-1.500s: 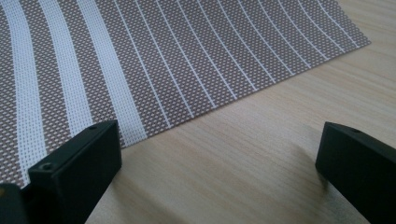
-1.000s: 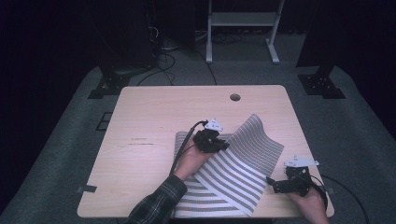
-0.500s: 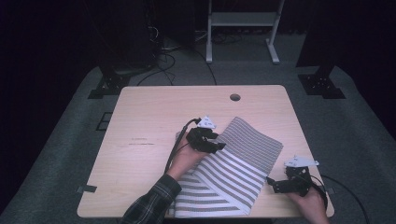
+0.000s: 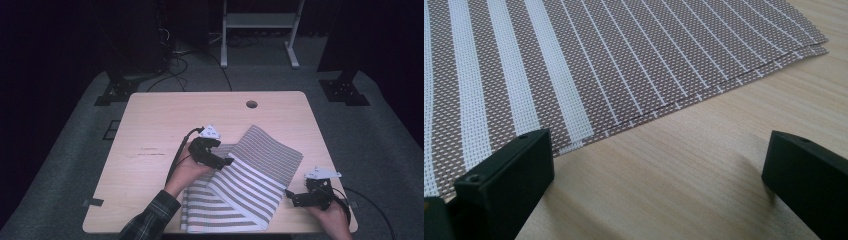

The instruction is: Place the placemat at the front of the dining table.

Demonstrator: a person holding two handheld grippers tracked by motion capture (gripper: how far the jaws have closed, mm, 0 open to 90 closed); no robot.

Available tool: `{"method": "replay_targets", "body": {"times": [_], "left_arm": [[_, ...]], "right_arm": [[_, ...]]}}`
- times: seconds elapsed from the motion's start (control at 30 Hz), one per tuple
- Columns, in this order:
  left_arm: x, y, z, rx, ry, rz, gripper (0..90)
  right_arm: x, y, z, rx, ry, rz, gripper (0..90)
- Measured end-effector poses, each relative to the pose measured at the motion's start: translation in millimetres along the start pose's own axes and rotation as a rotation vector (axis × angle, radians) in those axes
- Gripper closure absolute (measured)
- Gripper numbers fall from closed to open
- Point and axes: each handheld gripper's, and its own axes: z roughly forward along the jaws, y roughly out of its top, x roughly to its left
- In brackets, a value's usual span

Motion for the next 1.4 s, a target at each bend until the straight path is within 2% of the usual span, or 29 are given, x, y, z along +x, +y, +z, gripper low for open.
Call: {"method": "replay_targets", "body": {"times": [0.37, 0.53, 1.23, 1.4], "left_arm": [[2.8, -17.2, -20.1, -0.006, 0.035, -0.018, 0.1], [3.0, -28.9, -30.6, 0.000, 0.044, -0.017, 0.0], [3.1, -74.1, -74.6, -0.052, 0.105, -0.020, 0.0], [3.7, -88.1, -82.0, -0.043, 0.118, -0.021, 0.0]], "right_arm": [[0.2, 0.0, 0.0, 0.000, 0.000, 0.003, 0.0], [0.1, 0.0, 0.0, 0.000, 0.000, 0.001, 0.0], [0.0, 0.0, 0.0, 0.000, 0.000, 0.001, 0.0], [0.1, 0.0, 0.0, 0.000, 0.000, 0.001, 0.0]]}}
